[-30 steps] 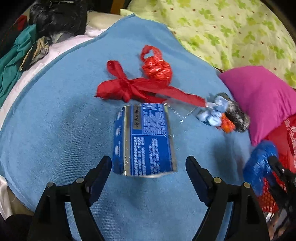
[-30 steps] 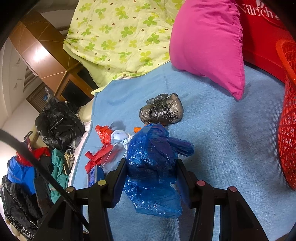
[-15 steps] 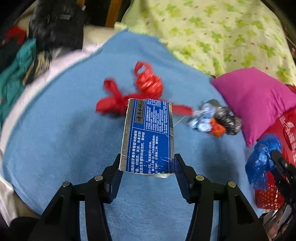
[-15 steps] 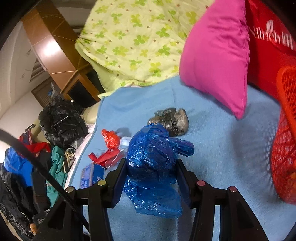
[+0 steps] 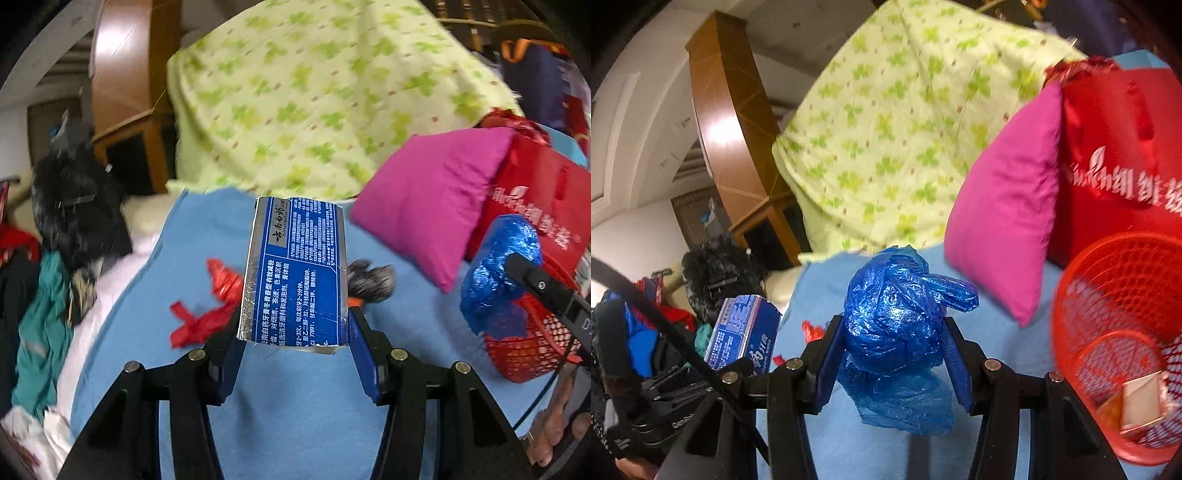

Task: Collect trash
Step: 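Carry the blue box and blue bag over the red mesh basket, then open both tools to drop the blue box and bag into the basket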

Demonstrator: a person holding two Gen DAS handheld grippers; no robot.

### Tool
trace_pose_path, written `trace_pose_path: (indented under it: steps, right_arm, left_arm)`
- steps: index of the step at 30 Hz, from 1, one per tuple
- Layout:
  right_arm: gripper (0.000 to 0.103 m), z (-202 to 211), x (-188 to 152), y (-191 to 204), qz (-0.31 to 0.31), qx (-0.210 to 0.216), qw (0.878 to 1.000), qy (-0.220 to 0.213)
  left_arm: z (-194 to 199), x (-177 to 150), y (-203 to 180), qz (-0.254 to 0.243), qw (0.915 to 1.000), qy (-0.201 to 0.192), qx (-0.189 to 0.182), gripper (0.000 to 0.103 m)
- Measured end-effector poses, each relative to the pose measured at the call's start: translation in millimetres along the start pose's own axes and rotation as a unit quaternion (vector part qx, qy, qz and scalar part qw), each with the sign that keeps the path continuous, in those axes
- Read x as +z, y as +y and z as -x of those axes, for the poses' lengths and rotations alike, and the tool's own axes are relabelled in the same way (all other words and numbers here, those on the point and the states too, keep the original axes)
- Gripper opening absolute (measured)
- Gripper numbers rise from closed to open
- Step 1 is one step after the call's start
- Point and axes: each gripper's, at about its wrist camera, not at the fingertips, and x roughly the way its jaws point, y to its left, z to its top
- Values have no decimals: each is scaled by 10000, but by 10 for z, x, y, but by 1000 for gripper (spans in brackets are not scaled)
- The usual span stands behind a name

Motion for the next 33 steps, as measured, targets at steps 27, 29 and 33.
trace_pose_path:
  steps: [27, 29, 33]
  right_arm:
    - [56, 1349, 129, -1370, -1088, -933, 9796, -1406]
    - [56, 1371, 129, -1430, -1199, -961, 9777, -1429]
    - [56, 1413, 103, -1571, -1510, -981, 9730, -1445]
  left_arm:
    - [449, 370, -1890, -1382, 9820, -711, -1073, 56]
    - [427, 379, -1993, -1444, 9805, -704, -1134, 56]
    - [351, 407, -2212, -1569, 9762, -636, -1355, 56]
